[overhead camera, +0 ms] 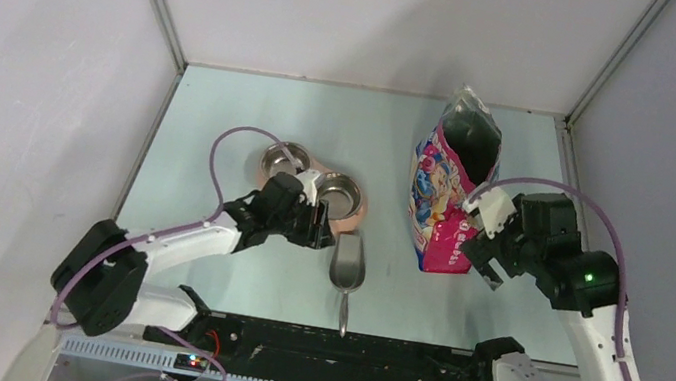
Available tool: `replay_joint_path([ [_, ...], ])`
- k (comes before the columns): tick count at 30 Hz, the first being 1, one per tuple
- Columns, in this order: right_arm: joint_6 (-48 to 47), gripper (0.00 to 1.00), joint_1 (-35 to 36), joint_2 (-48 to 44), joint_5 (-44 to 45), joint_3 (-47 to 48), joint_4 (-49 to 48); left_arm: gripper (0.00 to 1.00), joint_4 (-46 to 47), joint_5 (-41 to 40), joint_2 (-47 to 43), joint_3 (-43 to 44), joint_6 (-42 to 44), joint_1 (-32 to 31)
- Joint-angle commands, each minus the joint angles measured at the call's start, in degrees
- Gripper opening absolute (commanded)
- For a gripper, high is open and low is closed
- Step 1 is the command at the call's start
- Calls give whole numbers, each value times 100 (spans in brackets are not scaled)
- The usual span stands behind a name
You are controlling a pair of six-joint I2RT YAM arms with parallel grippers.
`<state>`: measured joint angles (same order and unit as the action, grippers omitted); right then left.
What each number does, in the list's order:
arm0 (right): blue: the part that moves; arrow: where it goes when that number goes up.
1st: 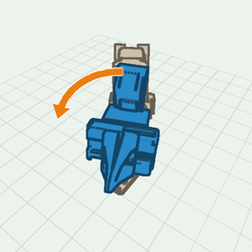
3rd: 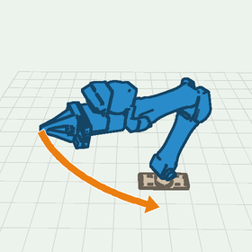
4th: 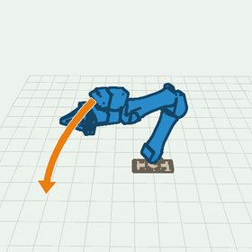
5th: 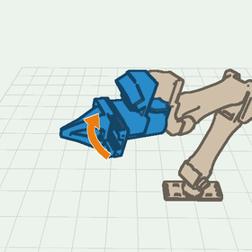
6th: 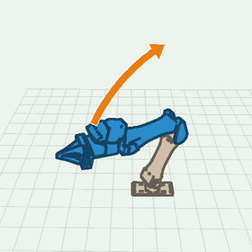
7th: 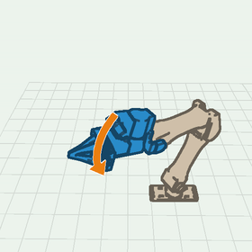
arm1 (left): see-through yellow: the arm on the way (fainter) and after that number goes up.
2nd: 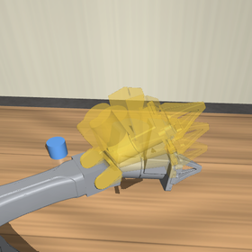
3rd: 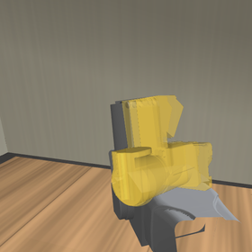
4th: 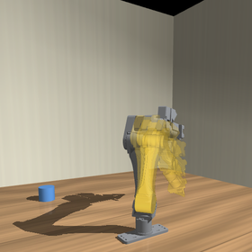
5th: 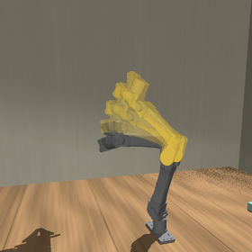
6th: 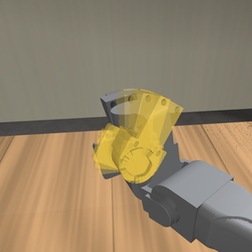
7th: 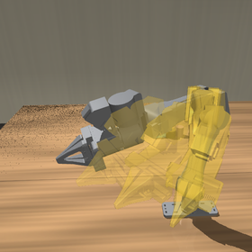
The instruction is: Serve the pet food
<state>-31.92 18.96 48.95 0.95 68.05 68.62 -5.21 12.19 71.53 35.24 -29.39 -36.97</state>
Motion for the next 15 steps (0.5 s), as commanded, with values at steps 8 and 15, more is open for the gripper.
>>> replay_joint_path([
  [8, -40, 100, -131, -466, 77, 5, -467, 53, 130, -277, 1111, 748, -14, -499],
  [15, 1, 100, -320, -295, 1011, 527, -798, 45, -527, -465, 1864, 1392, -104, -620],
])
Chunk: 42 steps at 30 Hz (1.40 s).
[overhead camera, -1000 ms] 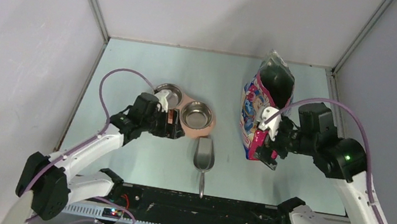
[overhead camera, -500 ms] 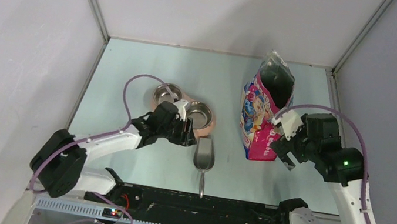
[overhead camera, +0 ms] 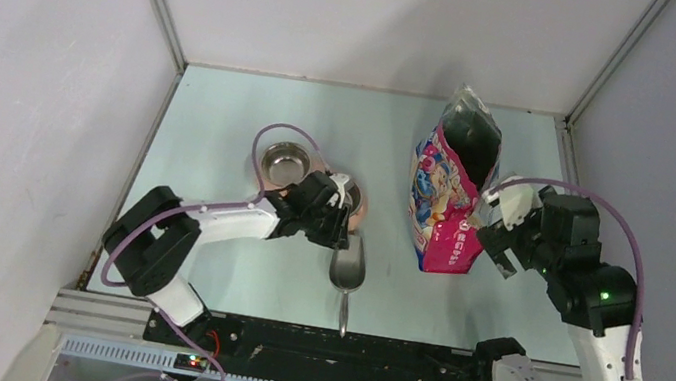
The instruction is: Serve the pet food
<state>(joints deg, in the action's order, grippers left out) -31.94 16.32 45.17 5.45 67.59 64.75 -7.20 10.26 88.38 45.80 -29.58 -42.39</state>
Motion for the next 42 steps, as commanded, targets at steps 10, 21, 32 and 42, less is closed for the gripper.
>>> replay_joint_path([
  [10, 94, 100, -120, 70, 120, 791, -251, 5, -318, -219, 80, 634, 500, -582],
  [21, 699, 98, -109, 346, -2711, 995, 335, 0, -886, 1246, -931, 779, 3227, -660],
  [32, 1262, 85, 903, 2015, -3956, 2387, 102, 0, -2847, 1597, -1510, 1980, 5851, -657],
  [42, 2125, 77, 1581, 2880, -4088, 1775, -539, 0, -2760, 1635, -1624, 2060, 5655, -651],
])
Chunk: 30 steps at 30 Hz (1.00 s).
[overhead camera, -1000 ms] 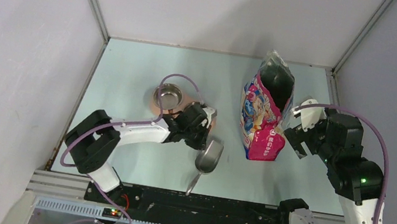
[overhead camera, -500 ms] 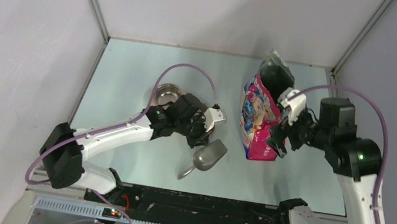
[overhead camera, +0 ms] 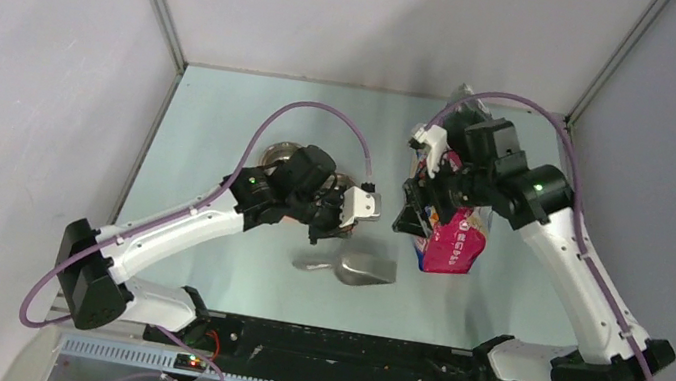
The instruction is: Serve the pet food
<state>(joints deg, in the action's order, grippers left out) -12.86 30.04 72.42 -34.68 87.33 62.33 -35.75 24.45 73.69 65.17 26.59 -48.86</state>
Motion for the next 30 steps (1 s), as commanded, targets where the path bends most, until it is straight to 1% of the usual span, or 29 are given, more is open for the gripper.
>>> replay_joint_path([
  [1, 150, 77, 291, 165, 22, -260, -311, 0, 156, 240, -116, 32, 8, -7],
  [3, 12, 77, 323, 144, 126, -483, -365, 0, 344, 198, -15, -131, -36, -6],
  [6, -67, 77, 247, 7, 196, -744, -354, 0, 383, 73, 216, -323, 156, -6],
  [7, -76, 77, 149, -45, 179, -753, -332, 5, 392, -2, 251, -433, 186, -8],
  [8, -83, 78, 88, -161, 123, -766, -275, 23, 437, -33, 260, -495, 201, -9],
  [9, -82, 78, -65, -230, 86, -776, -257, 31, 494, -90, 242, -656, 173, -9],
  [10, -75, 79, -232, -356, 45, -786, -221, 43, 700, -129, 198, -761, 62, -9],
  [12, -46, 79, -474, -561, 34, -871, -194, 53, 911, -223, 217, -1059, -62, -23],
  [16, -173, 80, -708, -970, 259, -1166, -173, 58, 1088, -388, 470, -1229, -210, -10],
  [21, -646, 81, -780, -1434, 489, -1593, -95, 61, 1387, -168, 711, -1386, -240, -14],
  [25, -697, 82, -819, -1588, 519, -1808, -110, 63, 1299, -56, 1188, -1174, -577, -10],
  [26, -690, 82, -841, -1594, 485, -1821, -117, 65, 1329, -46, 1301, -1191, -620, -9],
  [30, -642, 82, -910, -1615, 424, -1833, -161, 67, 1761, -45, 1510, -1399, -820, -14],
])
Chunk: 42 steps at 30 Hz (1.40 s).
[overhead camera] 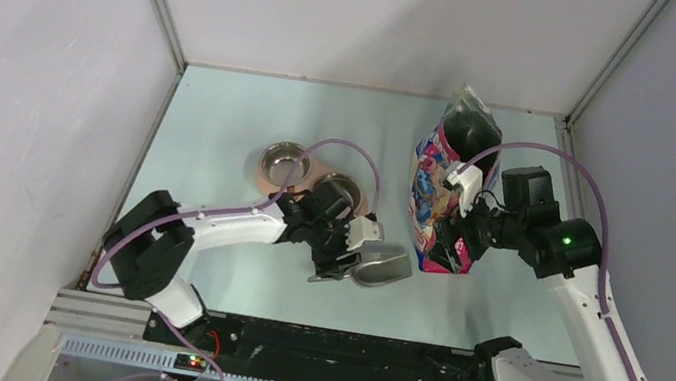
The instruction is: Serve the pet food
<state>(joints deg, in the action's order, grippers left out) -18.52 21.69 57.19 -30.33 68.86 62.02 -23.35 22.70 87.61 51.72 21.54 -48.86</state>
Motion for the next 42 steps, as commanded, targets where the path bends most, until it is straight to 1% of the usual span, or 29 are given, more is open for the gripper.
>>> replay_joint_path([
  [1, -80, 82, -101, -102, -11, 18, -140, 67, 608, 108, 204, -74, -378, -19],
  [4, -70, 82, -148, -124, -12, -32, -184, 62, 684, 91, 335, -115, -424, -18],
  [7, -37, 82, -165, -153, -36, -103, -240, 53, 699, 164, 418, -141, -393, -22],
  [9, -14, 82, -172, -163, -51, -147, -269, 50, 715, 245, 463, -209, -310, -19],
  [12, 10, 82, -170, -156, -44, -168, -282, 48, 731, 326, 526, -266, -203, -20],
  [14, 33, 82, -176, -155, -31, -171, -309, 44, 747, 426, 551, -299, -128, -19],
  [16, 54, 82, -186, -155, -38, -171, -344, 33, 793, 505, 546, -344, -22, -29],
  [17, 73, 82, -194, -155, -36, -171, -355, 29, 788, 524, 537, -371, 28, -28],
  [18, 84, 82, -214, -151, -39, -171, -381, 20, 770, 549, 518, -377, 143, -32],
  [19, 125, 82, -221, -143, -28, -171, -400, 14, 705, 555, 497, -381, 207, -34],
  [20, 154, 82, -234, -132, 2, -167, -410, 5, 650, 572, 420, -377, 366, -33],
  [22, 250, 82, -239, -94, 35, -168, -399, 0, 439, 587, 207, -380, 711, -29],
  [24, 321, 81, -226, -18, 18, -171, -368, 0, 310, 490, -154, -395, 1063, -27],
  [25, 382, 81, -198, 55, 36, -167, -393, 0, 122, 428, -400, -367, 1381, -29],
  [29, 555, 81, -79, 322, 78, -82, -584, 0, -567, -135, -1018, -15, 2211, 14],
  [31, 593, 81, 17, 487, -45, 37, -674, 0, -951, -303, -1242, 204, 2466, 99],
  [33, 534, 82, 186, 662, -48, 229, -770, 0, -1290, -300, -1455, 403, 2699, 202],
  [35, 333, 82, 401, 860, -27, 485, -814, 0, -1638, -275, -1666, 589, 3023, 280],
  [38, -264, 84, 684, 1207, -24, 1010, -760, 0, -2215, -288, -1899, 995, 3372, 312],
  [42, -925, 85, 1180, 1436, 48, 1475, -750, 0, -2242, -437, -2441, 1255, 3386, 308],
])
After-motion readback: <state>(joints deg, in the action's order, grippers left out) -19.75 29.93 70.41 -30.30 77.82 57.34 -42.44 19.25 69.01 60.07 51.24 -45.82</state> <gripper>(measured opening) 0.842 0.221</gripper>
